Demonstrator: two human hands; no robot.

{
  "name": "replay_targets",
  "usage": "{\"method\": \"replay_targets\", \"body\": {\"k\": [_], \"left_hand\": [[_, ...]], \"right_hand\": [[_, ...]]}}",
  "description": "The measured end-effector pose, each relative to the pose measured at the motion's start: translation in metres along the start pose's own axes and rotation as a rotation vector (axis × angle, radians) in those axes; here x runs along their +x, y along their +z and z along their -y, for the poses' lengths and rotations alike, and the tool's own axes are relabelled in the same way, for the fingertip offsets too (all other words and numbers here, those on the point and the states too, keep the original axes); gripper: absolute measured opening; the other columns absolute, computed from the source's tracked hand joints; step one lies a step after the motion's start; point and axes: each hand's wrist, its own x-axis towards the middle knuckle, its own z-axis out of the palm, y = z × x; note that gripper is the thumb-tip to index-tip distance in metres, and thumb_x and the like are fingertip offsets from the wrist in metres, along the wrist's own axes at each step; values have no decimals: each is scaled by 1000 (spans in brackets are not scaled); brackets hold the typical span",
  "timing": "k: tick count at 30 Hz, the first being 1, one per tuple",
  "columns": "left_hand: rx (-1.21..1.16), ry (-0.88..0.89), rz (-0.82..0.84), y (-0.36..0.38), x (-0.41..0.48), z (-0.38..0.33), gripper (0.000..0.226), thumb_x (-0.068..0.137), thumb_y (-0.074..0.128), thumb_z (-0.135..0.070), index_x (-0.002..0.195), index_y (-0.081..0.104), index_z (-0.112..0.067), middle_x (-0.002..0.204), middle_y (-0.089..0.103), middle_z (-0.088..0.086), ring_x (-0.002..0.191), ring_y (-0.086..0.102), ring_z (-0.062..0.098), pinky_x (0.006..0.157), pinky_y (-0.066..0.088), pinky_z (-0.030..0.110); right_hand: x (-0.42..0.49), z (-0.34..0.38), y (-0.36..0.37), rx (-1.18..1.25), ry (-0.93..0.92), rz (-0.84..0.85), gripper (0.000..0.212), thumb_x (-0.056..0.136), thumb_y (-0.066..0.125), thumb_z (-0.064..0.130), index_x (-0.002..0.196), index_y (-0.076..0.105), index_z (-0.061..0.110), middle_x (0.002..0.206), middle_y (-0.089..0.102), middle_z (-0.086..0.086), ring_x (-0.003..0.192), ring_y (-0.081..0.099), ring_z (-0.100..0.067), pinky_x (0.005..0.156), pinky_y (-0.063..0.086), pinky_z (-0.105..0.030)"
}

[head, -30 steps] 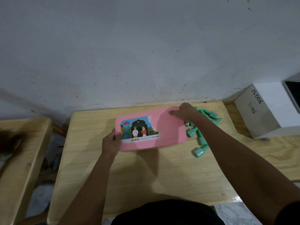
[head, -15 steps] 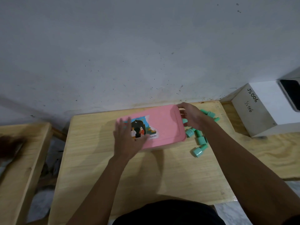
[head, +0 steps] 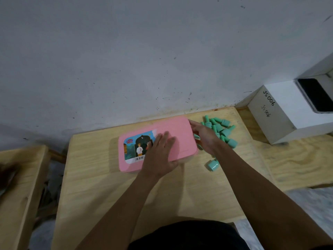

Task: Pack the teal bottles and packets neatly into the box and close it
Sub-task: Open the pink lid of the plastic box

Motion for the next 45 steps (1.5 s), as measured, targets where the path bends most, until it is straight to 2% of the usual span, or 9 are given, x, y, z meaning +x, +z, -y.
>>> {"method": "replay_targets", "body": {"k": [4, 9, 14, 24, 27, 30, 33, 41, 45], "left_hand": [[17, 68, -139, 5, -8, -4, 63, 80, 43, -39, 137, 47, -10, 145, 46, 12, 133, 44, 34, 101, 42, 59], [49, 150, -337, 8, -14, -3, 49, 91, 38, -23, 137, 44, -7, 141, 51, 14, 130, 49, 31, 99, 46, 54], [-48, 143, -618, -9, -24, -1, 46, 93, 58, -13, 136, 45, -5, 139, 53, 12, 131, 49, 25, 104, 45, 43], [-614, -561, -1157, -106, -59, 26, 36, 100, 41, -28, 111, 58, 1, 92, 63, 14, 81, 61, 20, 76, 54, 30], [-591, -652, -1254, -125, -74, 47, 28, 99, 44, -19, 105, 54, 6, 85, 51, 8, 61, 43, 5, 63, 41, 6], [-549, -725, -1212, -132, -85, 76, 28, 97, 47, -12, 120, 51, 4, 101, 55, 11, 88, 50, 9, 71, 33, -1], [-526, -814, -1005, -119, -93, 106, 33, 95, 50, -15, 126, 51, -3, 119, 61, 17, 110, 58, 30, 86, 37, 20], [-738, -863, -651, -57, -97, 158, 30, 92, 56, -9, 121, 60, -4, 112, 65, 14, 97, 60, 24, 84, 45, 29], [-689, -952, -576, -34, -96, 173, 53, 91, 58, -20, 141, 41, -14, 136, 53, 15, 122, 51, 34, 99, 44, 40]], "right_hand": [[-14, -14, 2, -161, -99, -56, 50, 100, 40, 6, 147, 41, 24, 141, 52, -4, 106, 58, -19, 60, 52, -18], [-17, -43, 9, -425, -237, -158, 55, 92, 56, 3, 144, 45, 14, 134, 60, -3, 123, 56, -17, 97, 49, -35], [-22, -42, 22, -538, -204, -258, 53, 93, 47, 3, 145, 44, 16, 143, 52, -3, 132, 48, -20, 106, 37, -31], [-22, -42, 32, -603, -238, -329, 46, 94, 43, -1, 140, 47, 0, 140, 53, -18, 130, 48, -31, 106, 36, -34], [-19, -43, 32, -619, -212, -323, 46, 94, 43, 1, 140, 47, 3, 140, 53, -16, 130, 48, -32, 107, 36, -37], [-16, -43, 33, -623, -188, -337, 48, 93, 42, 4, 141, 47, 5, 141, 52, -17, 131, 47, -33, 110, 38, -43], [-14, -43, 36, -625, -166, -360, 48, 94, 42, 5, 141, 47, 5, 143, 50, -17, 132, 44, -33, 111, 36, -44], [-20, -39, 41, -656, -236, -409, 43, 90, 41, -4, 129, 57, 1, 122, 63, -20, 114, 56, -37, 87, 42, -33], [-19, -40, 48, -632, -232, -469, 42, 91, 41, -4, 129, 57, 0, 122, 63, -21, 114, 56, -37, 90, 44, -36]]}}
